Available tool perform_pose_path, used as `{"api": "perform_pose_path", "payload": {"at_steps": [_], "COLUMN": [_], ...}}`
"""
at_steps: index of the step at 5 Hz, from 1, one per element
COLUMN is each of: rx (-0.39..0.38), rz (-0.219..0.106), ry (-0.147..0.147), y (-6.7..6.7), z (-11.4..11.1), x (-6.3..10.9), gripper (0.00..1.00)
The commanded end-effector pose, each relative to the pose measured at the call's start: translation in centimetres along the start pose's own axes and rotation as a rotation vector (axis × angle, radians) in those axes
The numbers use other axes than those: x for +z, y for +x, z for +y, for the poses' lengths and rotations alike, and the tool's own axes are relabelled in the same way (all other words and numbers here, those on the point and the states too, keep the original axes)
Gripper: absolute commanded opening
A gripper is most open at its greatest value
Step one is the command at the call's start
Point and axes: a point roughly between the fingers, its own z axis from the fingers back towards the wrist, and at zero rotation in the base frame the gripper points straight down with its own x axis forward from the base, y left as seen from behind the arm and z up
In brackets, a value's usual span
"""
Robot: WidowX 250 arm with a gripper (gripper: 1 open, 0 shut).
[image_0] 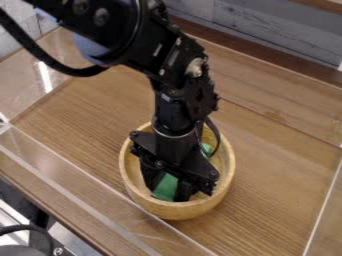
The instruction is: Remove the green block from inside the brown bowl and put it on the table
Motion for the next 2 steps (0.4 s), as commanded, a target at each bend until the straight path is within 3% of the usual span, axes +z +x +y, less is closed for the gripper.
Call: {"api": "perform_pose_path", "payload": {"at_steps": [1, 2], "rx": [0.0, -0.001], "rz": [-0.035, -0.035], "ry": [-0.001, -0.002], "y": [0.44, 0.51], "z": [0.29, 0.38], "x": [0.77, 1.05], "gripper": [0.0, 0.0]}}
